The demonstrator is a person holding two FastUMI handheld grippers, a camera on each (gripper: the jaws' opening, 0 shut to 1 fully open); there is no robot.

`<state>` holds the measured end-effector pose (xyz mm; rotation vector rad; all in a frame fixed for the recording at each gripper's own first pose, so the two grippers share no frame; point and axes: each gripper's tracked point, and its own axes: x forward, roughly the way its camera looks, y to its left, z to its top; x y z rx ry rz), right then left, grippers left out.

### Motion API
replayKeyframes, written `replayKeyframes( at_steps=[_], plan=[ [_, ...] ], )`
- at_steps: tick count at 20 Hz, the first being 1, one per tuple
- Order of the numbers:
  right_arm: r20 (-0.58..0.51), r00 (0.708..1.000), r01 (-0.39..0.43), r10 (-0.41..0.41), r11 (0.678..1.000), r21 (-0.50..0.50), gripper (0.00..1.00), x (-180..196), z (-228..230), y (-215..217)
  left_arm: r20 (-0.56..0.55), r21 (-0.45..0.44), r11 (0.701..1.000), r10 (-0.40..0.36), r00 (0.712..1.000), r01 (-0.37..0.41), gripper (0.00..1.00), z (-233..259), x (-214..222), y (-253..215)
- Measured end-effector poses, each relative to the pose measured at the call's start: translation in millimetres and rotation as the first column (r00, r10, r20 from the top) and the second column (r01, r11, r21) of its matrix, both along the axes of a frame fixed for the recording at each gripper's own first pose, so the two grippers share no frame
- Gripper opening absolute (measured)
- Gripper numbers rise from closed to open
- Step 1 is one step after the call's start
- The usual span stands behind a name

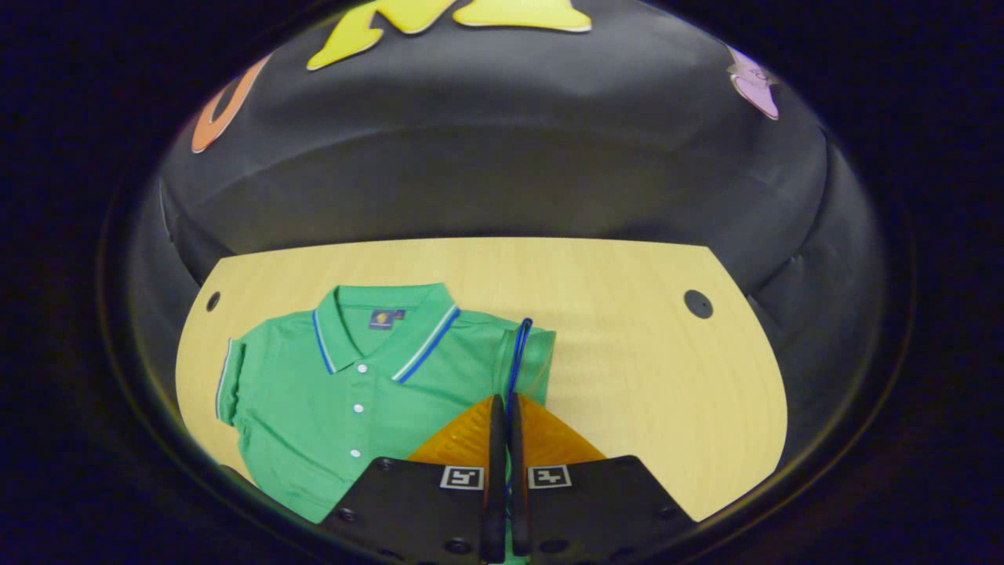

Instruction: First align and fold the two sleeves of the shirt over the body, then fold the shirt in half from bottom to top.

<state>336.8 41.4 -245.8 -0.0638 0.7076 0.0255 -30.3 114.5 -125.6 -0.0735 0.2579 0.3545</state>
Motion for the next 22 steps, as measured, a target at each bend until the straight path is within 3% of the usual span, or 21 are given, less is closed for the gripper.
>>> replayKeyframes(
  at_steps=[5,7,14,17,18,22],
  plan=[
    [-0.017,0.994,-0.109,0.109,0.994,-0.019,0.09,-10.7,-16.3,62.1,-0.023,-0.016,0.999,0.027,0.999,-0.028,0.99,-13.7,-8.8,19.4],
    [-0.039,0.991,-0.125,0.124,0.992,-0.03,0.06,-14.3,-26.5,76.4,-0.032,-0.013,0.999,0.043,0.999,-0.044,0.99,-18.6,-12.5,29.4],
    [-0.083,0.991,-0.109,0.106,0.993,-0.034,0.06,-14.7,-51.3,91.9,-0.066,0.012,0.999,0.053,0.996,-0.053,0.99,-32.6,-14.9,52.9],
    [-0.1,0.987,-0.129,0.129,0.992,0.005,0.14,-22.0,-52.1,98.1,-0.079,-0.026,0.999,0.036,0.996,-0.038,0.99,-43.6,-5.9,54.6],
    [-0.109,0.984,-0.136,0.138,0.99,0.031,0.21,-25.5,-51.8,101.7,-0.085,-0.042,0.999,0.029,0.996,-0.032,0.99,-46.3,-1.1,53.4],
    [-0.112,0.979,-0.157,0.167,0.983,0.092,0.72,-43.0,-41.9,104.2,-0.088,-0.041,0.999,0.018,0.996,-0.021,1.0,-50.3,26.2,60.5]
  ],
)
